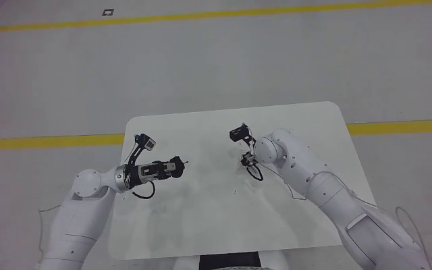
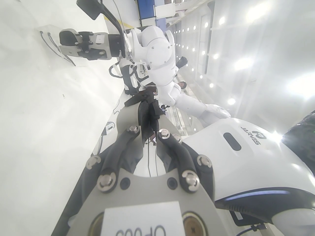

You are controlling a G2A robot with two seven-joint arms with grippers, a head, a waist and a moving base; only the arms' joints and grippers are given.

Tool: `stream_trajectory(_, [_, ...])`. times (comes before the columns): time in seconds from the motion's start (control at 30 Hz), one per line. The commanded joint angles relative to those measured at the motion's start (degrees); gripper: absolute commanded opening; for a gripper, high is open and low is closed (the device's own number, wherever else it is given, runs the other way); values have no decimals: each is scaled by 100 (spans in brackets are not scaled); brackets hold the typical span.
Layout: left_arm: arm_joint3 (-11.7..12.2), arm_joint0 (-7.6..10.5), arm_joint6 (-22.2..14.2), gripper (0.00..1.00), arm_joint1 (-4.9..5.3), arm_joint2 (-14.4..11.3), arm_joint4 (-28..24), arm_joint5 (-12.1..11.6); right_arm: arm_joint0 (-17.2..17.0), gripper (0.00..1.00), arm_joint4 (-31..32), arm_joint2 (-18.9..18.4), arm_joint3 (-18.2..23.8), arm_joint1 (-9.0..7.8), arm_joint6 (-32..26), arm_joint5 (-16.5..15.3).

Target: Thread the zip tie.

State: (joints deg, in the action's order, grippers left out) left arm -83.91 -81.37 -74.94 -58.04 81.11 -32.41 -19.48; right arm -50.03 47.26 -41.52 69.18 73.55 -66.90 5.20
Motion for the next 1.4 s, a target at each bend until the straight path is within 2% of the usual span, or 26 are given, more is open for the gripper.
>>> stream_trajectory(0.0, [0, 0, 0, 0, 0, 0, 0, 0, 23, 24, -10, 30, -98, 29, 62, 8])
stream_trajectory(0.53, [0, 0, 0, 0, 0, 0, 0, 0, 218, 23, -1, 223, -591, 228, 102, -67])
stream_trajectory(0.67, [0, 0, 0, 0, 0, 0, 0, 0, 252, 16, 23, 251, -663, 267, 104, -64])
stream_trajectory(0.83, [0, 0, 0, 0, 0, 0, 0, 0, 280, 2, 66, 258, -706, 304, 108, -40])
stream_trajectory(1.03, [0, 0, 0, 0, 0, 0, 0, 0, 280, 0, 128, 177, -576, 297, 9, -11])
stream_trajectory(1.37, [0, 0, 0, 0, 0, 0, 0, 0, 56, 0, 246, -213, 34, 139, -362, -51])
